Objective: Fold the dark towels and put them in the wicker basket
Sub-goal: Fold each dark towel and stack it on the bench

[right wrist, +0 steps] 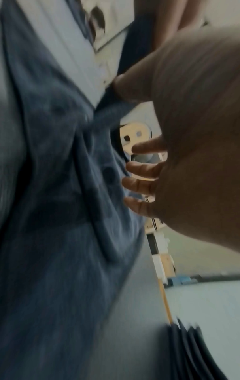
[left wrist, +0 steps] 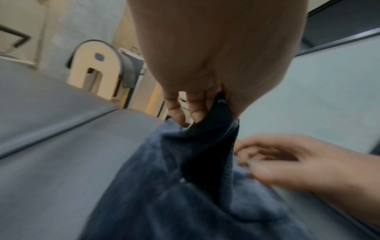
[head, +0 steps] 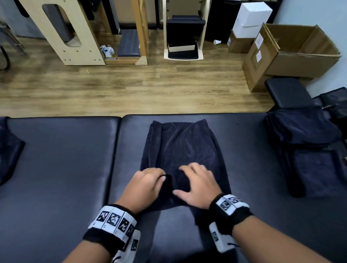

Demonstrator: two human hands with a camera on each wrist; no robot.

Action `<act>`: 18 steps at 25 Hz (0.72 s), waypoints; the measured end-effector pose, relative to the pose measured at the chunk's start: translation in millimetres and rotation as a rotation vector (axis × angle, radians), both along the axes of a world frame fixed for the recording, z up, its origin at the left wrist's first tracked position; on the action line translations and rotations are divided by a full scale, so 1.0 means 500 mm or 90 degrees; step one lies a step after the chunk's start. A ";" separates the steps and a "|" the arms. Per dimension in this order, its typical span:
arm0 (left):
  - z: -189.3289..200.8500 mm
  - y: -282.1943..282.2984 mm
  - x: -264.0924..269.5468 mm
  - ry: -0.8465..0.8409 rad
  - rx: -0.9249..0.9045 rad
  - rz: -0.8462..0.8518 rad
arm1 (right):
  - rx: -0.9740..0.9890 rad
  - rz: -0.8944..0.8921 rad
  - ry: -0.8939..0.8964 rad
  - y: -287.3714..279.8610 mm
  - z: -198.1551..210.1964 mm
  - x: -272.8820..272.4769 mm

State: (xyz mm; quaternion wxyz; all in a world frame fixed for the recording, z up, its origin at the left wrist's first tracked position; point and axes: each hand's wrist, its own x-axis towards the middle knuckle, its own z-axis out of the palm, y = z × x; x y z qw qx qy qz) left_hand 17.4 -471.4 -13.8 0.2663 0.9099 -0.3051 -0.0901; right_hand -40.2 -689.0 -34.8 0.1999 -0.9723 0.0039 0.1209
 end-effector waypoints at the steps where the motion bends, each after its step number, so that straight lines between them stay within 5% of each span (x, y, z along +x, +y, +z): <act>1: 0.013 -0.016 -0.001 -0.040 0.014 -0.041 | 0.034 0.002 -0.050 0.043 0.010 0.012; 5: 0.070 -0.013 0.031 -0.184 0.097 -0.086 | 0.102 -0.115 -0.127 0.070 0.043 0.071; 12: 0.134 0.076 0.086 -0.282 0.118 -0.007 | -0.082 -0.200 -0.080 -0.158 0.090 0.098; 18: 0.014 0.088 -0.011 -0.165 0.129 -0.060 | -0.131 -0.108 -0.184 -0.246 -0.002 -0.037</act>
